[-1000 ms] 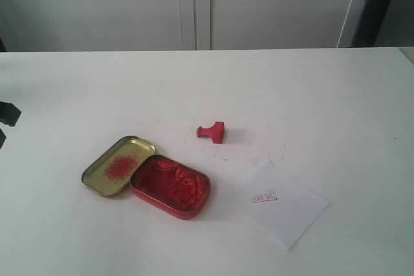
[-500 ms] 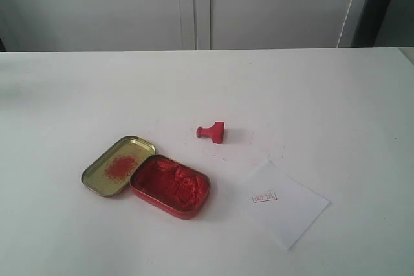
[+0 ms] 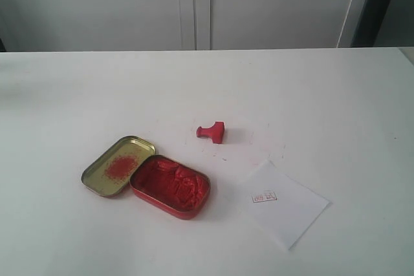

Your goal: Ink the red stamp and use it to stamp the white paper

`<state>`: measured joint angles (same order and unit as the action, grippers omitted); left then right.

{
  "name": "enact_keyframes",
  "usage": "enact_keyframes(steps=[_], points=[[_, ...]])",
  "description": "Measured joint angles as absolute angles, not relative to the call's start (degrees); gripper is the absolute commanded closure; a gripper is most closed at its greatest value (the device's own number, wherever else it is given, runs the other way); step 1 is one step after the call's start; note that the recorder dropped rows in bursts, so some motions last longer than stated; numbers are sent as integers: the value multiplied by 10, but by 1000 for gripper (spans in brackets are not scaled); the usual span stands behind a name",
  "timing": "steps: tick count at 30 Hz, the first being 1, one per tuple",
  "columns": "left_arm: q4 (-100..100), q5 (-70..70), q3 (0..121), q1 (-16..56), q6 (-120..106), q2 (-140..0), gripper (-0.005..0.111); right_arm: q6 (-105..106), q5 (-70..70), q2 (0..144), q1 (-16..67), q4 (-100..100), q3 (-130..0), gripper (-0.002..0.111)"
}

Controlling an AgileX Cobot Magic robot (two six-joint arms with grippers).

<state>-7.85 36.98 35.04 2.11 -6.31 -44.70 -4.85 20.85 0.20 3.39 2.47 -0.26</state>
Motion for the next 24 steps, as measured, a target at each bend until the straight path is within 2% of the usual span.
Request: enact_keyframes(steps=[24], points=[[-79, 370, 350, 21, -65, -438, 107, -49, 209, 2, 34, 25, -3, 108]])
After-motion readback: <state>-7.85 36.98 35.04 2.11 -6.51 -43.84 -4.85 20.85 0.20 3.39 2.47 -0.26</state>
